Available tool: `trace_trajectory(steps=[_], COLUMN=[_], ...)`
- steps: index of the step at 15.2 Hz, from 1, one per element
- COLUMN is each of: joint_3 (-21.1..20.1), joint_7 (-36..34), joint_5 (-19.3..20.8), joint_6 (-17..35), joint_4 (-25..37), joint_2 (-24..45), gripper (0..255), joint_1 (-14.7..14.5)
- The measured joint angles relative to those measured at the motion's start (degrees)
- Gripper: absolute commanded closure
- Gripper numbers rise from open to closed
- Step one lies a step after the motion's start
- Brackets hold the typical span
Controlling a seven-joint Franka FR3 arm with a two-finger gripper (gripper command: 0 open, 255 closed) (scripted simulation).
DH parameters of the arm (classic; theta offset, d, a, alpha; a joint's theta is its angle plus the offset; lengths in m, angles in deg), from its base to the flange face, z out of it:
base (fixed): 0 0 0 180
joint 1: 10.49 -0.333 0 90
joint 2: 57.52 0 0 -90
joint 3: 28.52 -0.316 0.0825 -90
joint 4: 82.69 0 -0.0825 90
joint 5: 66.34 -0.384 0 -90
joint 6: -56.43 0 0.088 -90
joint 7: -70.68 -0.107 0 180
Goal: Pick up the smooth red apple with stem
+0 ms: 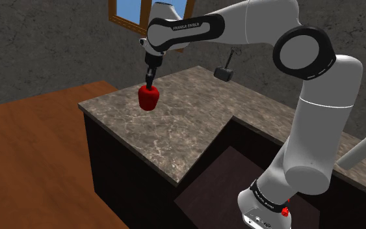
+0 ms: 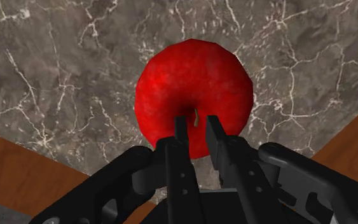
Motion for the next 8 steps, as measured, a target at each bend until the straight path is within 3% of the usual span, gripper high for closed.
trace_trajectory(steps=[8], joint_3=[-0.01], joint_7=[-0.04], joint_5=[0.01], joint_6=[-0.25], joint_4=[0.18], joint_2=[-0.08], gripper=[255], joint_1=[-0.03])
